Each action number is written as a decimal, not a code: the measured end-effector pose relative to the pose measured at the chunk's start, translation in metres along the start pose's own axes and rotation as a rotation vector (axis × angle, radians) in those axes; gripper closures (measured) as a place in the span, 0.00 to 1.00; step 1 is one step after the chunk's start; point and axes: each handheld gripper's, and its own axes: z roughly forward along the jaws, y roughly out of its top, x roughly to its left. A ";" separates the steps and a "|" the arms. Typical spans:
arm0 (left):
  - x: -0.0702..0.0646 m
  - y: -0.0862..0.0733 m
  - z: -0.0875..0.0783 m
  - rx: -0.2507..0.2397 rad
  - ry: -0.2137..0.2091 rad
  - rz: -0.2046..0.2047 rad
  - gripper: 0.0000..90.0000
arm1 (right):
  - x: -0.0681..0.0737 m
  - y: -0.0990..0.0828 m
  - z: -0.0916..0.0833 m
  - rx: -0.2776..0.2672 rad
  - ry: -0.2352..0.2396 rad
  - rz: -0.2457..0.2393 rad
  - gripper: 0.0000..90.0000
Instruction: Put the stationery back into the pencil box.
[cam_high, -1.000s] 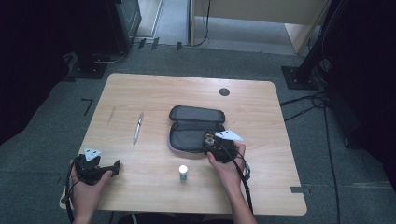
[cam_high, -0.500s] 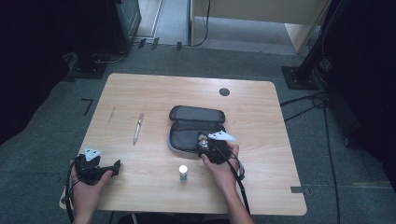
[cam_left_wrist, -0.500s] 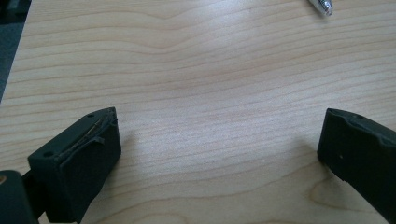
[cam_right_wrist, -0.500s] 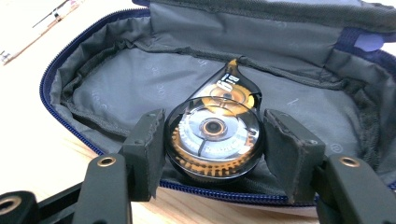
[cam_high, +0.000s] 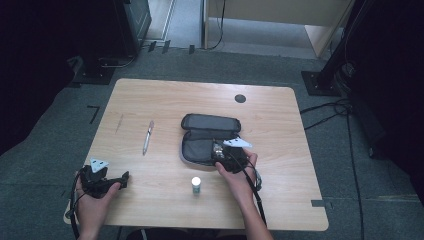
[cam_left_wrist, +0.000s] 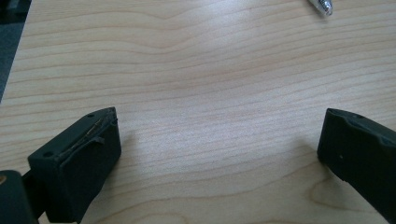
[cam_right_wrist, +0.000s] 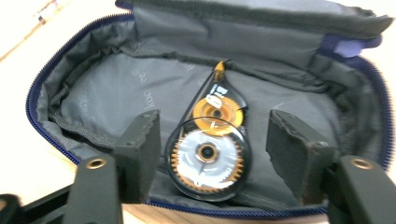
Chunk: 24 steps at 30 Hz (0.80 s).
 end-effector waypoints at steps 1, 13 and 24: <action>0.000 0.000 0.000 0.000 0.000 0.000 0.00 | 0.002 0.001 0.003 0.018 0.001 0.000 0.36; 0.000 0.000 0.000 0.001 -0.002 0.004 0.00 | 0.011 0.002 0.018 0.075 -0.015 -0.055 0.46; 0.000 0.000 0.000 0.000 -0.003 0.004 0.00 | 0.009 -0.002 0.012 0.070 -0.074 -0.174 0.30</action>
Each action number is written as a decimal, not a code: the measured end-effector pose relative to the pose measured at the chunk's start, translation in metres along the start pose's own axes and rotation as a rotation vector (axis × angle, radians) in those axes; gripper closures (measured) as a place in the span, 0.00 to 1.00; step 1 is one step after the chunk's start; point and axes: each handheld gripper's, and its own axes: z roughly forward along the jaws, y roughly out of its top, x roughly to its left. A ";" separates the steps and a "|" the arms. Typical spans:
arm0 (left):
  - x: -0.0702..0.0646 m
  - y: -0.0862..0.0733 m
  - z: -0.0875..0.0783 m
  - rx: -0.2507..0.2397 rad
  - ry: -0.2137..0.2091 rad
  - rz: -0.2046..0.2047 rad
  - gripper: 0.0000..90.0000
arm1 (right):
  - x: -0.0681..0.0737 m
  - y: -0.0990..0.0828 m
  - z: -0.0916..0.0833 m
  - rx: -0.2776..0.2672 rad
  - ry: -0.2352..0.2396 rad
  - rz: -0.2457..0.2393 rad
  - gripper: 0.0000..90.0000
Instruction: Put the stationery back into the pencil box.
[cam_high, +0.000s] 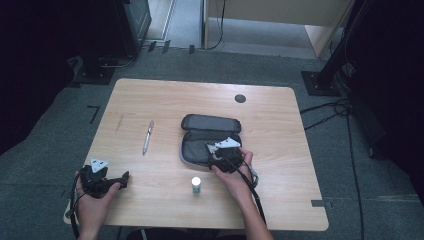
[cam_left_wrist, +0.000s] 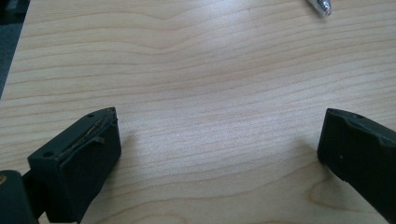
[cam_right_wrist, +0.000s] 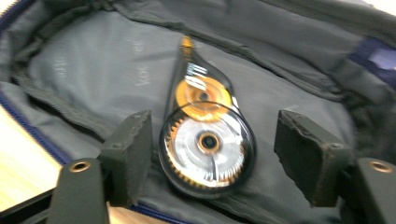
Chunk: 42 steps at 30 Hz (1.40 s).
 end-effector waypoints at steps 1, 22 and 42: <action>0.000 0.000 0.000 0.000 0.000 0.000 0.00 | -0.001 -0.001 -0.001 -0.001 -0.018 -0.007 0.30; 0.000 0.000 0.000 0.000 0.000 0.000 0.00 | -0.020 0.001 -0.014 -0.141 -0.059 0.079 0.62; 0.000 0.000 0.000 0.001 -0.002 0.003 0.00 | 0.004 -0.006 -0.077 -0.240 0.106 0.085 0.47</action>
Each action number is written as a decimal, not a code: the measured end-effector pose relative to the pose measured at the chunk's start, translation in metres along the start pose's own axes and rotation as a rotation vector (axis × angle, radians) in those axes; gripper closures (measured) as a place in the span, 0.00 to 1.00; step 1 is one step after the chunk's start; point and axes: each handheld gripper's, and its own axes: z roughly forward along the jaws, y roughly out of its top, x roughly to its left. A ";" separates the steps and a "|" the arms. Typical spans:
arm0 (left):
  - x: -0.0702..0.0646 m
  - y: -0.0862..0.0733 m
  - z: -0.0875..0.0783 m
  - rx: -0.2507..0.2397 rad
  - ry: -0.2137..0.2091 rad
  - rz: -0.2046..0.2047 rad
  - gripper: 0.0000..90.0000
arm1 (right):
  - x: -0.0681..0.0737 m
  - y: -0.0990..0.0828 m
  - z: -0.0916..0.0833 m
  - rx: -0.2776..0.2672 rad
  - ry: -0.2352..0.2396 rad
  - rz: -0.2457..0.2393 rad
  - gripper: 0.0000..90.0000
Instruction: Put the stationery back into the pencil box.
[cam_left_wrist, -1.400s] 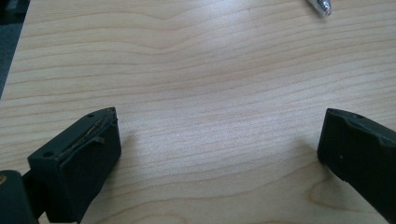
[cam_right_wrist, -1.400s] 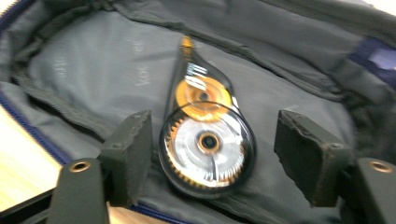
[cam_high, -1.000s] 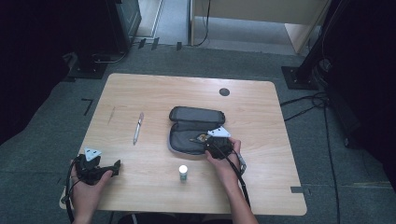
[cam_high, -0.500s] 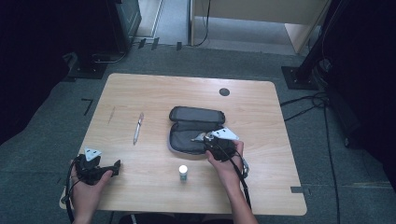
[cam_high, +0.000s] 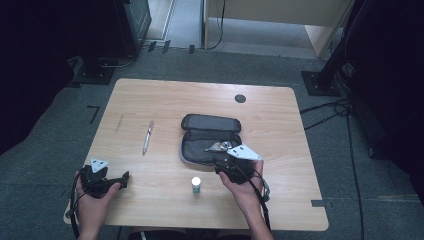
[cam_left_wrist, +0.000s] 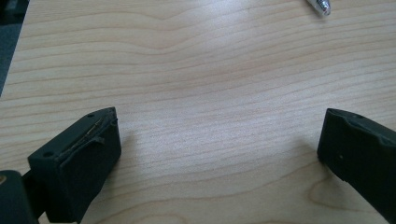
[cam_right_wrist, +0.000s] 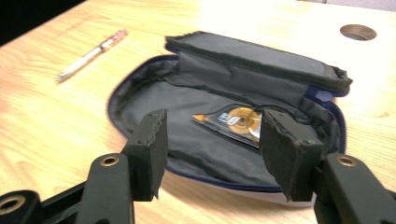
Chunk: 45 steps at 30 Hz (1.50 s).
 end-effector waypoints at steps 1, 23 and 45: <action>0.000 0.000 0.000 0.000 0.000 0.000 0.00 | 0.002 0.000 -0.002 -0.002 0.006 -0.004 0.47; 0.000 0.000 0.000 -0.001 -0.001 -0.001 0.00 | 0.042 0.001 -0.025 -0.025 0.140 -0.036 0.47; 0.000 0.000 0.000 0.001 0.000 0.001 0.00 | 0.065 -0.017 -0.024 0.020 0.240 -0.076 0.45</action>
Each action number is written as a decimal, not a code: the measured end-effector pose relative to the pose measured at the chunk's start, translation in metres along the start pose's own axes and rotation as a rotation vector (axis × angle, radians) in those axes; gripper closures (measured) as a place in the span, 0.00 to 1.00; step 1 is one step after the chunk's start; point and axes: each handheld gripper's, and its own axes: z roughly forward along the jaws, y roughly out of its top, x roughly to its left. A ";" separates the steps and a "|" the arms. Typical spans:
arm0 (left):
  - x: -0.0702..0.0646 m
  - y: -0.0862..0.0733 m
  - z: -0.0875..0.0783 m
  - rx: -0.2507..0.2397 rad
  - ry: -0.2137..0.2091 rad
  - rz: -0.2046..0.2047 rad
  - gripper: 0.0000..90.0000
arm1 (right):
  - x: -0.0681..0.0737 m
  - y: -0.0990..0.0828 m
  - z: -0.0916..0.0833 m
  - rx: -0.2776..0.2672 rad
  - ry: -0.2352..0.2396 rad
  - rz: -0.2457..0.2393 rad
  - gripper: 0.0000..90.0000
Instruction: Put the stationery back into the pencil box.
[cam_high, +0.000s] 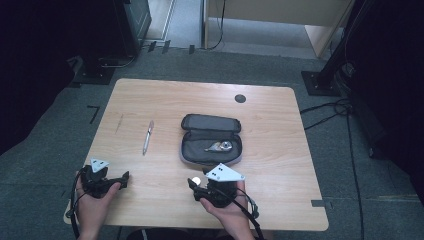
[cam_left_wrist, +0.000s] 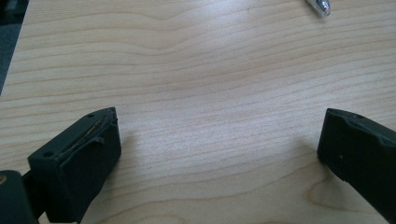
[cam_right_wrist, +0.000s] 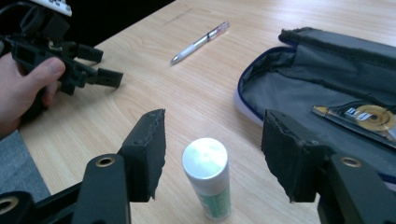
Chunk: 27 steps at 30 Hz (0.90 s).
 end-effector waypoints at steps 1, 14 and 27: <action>0.000 0.000 0.000 -0.001 0.000 -0.001 0.00 | 0.000 -0.001 0.001 0.006 0.000 -0.003 0.44; 0.000 0.000 0.000 -0.001 0.000 -0.002 0.00 | 0.004 -0.014 0.015 0.059 -0.019 -0.026 0.51; 0.000 0.000 0.000 -0.002 0.000 -0.002 0.00 | -0.003 -0.016 0.014 0.062 -0.043 -0.008 0.73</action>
